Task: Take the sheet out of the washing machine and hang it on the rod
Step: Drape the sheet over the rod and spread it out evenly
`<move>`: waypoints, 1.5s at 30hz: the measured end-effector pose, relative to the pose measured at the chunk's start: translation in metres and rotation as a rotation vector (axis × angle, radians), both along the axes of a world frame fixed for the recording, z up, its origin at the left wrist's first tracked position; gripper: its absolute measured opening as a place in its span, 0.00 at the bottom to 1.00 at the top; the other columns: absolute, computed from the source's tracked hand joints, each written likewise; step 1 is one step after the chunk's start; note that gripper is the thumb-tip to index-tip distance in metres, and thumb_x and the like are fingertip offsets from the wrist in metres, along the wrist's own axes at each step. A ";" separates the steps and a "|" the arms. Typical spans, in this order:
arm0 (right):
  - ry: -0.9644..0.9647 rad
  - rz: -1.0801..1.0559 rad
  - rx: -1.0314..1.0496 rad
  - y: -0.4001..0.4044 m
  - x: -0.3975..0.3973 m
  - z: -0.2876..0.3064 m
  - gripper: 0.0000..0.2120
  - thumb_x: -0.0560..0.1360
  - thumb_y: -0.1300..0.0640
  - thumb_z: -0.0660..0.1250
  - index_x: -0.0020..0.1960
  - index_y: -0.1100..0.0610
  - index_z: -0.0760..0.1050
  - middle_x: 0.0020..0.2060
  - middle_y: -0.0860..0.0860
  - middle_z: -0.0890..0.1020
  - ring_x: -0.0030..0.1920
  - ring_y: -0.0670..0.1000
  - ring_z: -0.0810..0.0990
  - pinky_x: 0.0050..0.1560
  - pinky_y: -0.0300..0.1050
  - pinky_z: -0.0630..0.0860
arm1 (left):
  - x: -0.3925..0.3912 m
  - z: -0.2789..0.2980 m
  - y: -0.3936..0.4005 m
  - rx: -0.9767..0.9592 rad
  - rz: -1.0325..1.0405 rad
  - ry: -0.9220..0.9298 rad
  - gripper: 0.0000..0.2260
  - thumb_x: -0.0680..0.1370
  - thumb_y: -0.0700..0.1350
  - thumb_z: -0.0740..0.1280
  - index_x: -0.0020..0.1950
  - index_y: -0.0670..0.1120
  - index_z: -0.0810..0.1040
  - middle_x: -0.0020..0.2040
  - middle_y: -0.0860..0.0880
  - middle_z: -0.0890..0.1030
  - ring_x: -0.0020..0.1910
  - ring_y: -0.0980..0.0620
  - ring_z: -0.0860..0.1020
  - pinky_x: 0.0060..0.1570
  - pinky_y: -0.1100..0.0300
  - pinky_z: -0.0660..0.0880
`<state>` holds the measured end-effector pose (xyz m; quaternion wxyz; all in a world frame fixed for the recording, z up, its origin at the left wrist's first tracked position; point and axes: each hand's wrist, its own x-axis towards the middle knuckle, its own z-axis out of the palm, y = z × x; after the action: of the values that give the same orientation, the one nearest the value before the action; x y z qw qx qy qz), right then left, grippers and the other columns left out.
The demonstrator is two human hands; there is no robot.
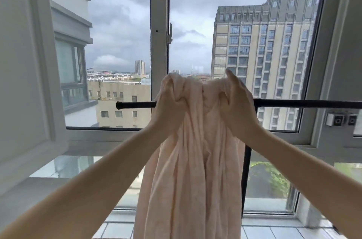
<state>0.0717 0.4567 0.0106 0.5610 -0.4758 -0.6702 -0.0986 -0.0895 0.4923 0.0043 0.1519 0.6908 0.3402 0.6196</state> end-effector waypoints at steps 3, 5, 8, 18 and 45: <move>-0.043 -0.078 0.068 0.023 0.016 0.045 0.24 0.75 0.67 0.58 0.71 0.58 0.65 0.64 0.56 0.73 0.65 0.54 0.70 0.57 0.37 0.63 | 0.004 0.044 0.016 -0.047 0.036 0.064 0.14 0.69 0.29 0.61 0.53 0.39 0.72 0.46 0.42 0.76 0.40 0.53 0.73 0.30 0.69 0.67; -0.054 -0.119 0.089 0.043 0.028 0.065 0.20 0.73 0.68 0.58 0.65 0.60 0.69 0.58 0.57 0.75 0.61 0.56 0.72 0.51 0.40 0.65 | 0.009 0.063 0.023 -0.018 0.072 0.160 0.12 0.71 0.30 0.62 0.48 0.44 0.71 0.42 0.47 0.73 0.37 0.57 0.70 0.30 0.71 0.67; -0.157 -0.250 0.085 0.065 0.044 0.077 0.13 0.77 0.61 0.59 0.61 0.60 0.70 0.53 0.58 0.78 0.59 0.59 0.70 0.47 0.46 0.67 | 0.015 0.072 0.032 0.078 0.144 0.279 0.08 0.73 0.34 0.64 0.47 0.45 0.69 0.38 0.52 0.72 0.35 0.58 0.70 0.34 0.66 0.67; -0.578 -0.462 -0.320 0.067 0.063 0.038 0.28 0.80 0.40 0.49 0.47 0.57 0.80 0.55 0.60 0.73 0.61 0.60 0.67 0.61 0.55 0.65 | 0.020 0.024 0.048 0.037 0.488 0.595 0.13 0.77 0.50 0.59 0.36 0.46 0.74 0.38 0.46 0.79 0.42 0.44 0.77 0.44 0.53 0.74; -0.321 -0.649 0.073 0.080 0.008 -0.043 0.20 0.82 0.49 0.48 0.63 0.56 0.72 0.61 0.51 0.76 0.68 0.55 0.66 0.70 0.51 0.62 | -0.035 -0.010 0.082 0.329 0.301 0.553 0.15 0.79 0.58 0.58 0.57 0.49 0.64 0.38 0.52 0.72 0.33 0.48 0.68 0.36 0.56 0.64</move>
<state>0.0799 0.5370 -0.0323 0.4049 -0.6219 -0.5597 -0.3688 -0.1242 0.5746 -0.0061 -0.1522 0.7898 0.3619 0.4713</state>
